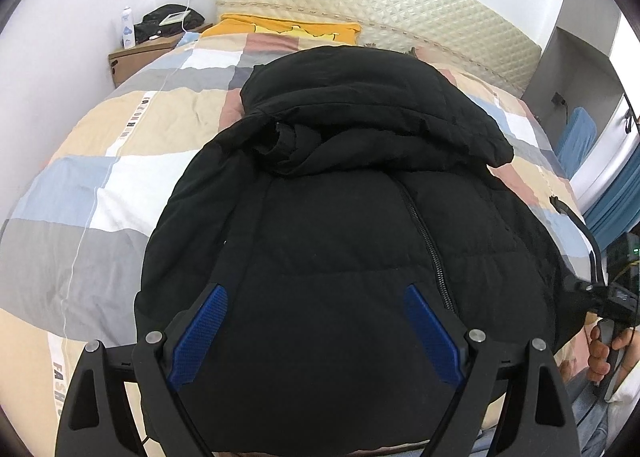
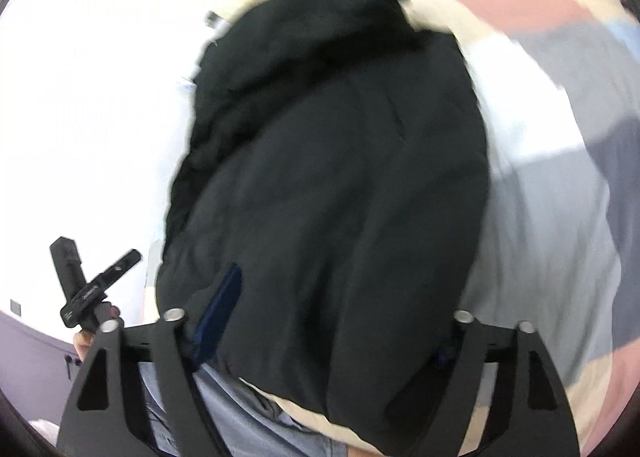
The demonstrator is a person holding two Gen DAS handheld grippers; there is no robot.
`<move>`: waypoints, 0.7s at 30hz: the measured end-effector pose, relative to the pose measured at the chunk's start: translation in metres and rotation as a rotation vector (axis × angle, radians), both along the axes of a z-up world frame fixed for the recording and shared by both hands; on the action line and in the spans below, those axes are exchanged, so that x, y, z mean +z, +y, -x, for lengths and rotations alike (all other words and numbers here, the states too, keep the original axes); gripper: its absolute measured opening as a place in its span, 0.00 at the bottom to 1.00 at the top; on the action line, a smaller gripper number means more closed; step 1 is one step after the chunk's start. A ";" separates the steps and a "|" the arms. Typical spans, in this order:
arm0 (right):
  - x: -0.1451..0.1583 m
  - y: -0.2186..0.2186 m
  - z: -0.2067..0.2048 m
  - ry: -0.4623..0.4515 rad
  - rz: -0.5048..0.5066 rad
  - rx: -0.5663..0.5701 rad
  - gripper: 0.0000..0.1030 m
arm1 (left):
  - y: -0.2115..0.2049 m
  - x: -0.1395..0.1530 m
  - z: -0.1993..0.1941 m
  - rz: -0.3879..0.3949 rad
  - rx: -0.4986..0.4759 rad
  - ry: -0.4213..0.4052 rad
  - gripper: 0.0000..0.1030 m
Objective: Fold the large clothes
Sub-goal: 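Grasp the jacket hem with both grippers and lift it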
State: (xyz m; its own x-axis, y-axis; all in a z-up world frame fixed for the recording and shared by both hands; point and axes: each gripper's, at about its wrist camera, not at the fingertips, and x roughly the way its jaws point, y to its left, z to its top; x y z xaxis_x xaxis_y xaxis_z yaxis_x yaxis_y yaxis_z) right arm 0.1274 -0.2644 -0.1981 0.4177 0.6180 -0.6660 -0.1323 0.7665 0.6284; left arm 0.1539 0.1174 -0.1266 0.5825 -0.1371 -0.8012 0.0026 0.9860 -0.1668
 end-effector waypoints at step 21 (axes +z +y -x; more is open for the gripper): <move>-0.028 -0.007 -0.010 0.157 0.112 -0.027 0.46 | 0.132 0.024 -0.009 0.252 0.198 0.046 0.88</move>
State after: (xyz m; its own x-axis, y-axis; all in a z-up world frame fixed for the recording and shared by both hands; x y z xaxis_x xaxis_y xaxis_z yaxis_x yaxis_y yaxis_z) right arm 0.1370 -0.2718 -0.2266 0.3190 0.5267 -0.7879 -0.0179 0.8345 0.5507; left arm 0.1633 0.2490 -0.1023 0.5815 -0.2224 -0.7826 -0.1984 0.8941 -0.4015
